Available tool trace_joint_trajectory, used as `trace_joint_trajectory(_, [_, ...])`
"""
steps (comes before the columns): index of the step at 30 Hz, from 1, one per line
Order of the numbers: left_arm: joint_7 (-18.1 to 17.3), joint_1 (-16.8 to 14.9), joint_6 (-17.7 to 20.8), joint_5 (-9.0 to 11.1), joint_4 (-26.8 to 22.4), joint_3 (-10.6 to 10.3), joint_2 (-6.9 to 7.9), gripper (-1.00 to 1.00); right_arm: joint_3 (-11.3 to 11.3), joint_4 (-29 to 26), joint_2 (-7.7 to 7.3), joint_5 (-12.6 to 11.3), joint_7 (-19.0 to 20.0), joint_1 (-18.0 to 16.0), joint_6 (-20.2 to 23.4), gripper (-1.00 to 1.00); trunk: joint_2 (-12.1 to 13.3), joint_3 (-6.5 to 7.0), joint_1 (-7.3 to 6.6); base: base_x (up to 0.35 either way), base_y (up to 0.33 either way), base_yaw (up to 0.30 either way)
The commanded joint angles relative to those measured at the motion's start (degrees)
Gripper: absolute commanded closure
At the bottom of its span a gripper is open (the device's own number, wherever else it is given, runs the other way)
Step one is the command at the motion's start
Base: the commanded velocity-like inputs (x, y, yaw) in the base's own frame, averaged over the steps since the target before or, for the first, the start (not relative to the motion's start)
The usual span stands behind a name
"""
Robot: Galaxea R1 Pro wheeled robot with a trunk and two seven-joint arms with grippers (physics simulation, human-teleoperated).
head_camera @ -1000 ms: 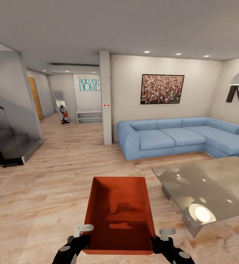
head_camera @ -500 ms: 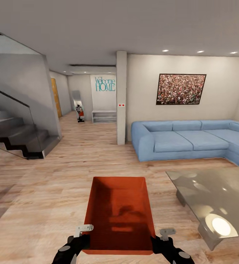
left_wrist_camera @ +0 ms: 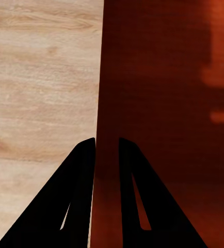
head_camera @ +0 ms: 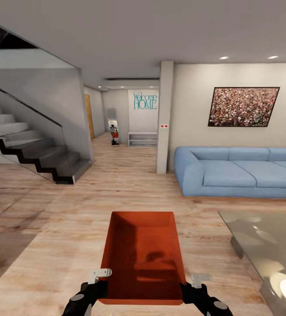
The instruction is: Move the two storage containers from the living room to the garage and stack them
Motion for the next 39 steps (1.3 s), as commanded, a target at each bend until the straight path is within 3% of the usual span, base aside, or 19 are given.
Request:
trace_joint_trajectory(1, [0.0,-0.1,0.3,0.8,-0.3,2.7,0.00,1.00,0.8,0.0,-0.64,-0.7,0.6,0.0,-0.1,1.00,-0.1,-0.09,0.01,0.000,0.000,0.281])
trace_joint_trajectory(12, [0.0,-0.1,0.3,0.8,-0.3,2.7,0.00,1.00,0.8,0.0,-0.64,-0.7,0.6,0.0,-0.1,1.00,-0.1,-0.09,0.01,0.000,0.000,0.269])
trace_joint_trajectory(32, [0.0,-0.1,0.4,0.8,-0.3,2.7,0.00,1.00,0.8,0.0,-0.64,-0.7,0.6,0.0,-0.1,1.00,-0.1,0.38,0.01,0.003,0.000,0.008])
trace_joint_trajectory(39, [0.0,-0.1,0.5,0.8,-0.3,2.7,0.00,1.00,0.8,0.0,-0.65,-0.7,0.6,0.0,-0.1,1.00,-0.1,0.39,0.01,0.262,0.000,0.000])
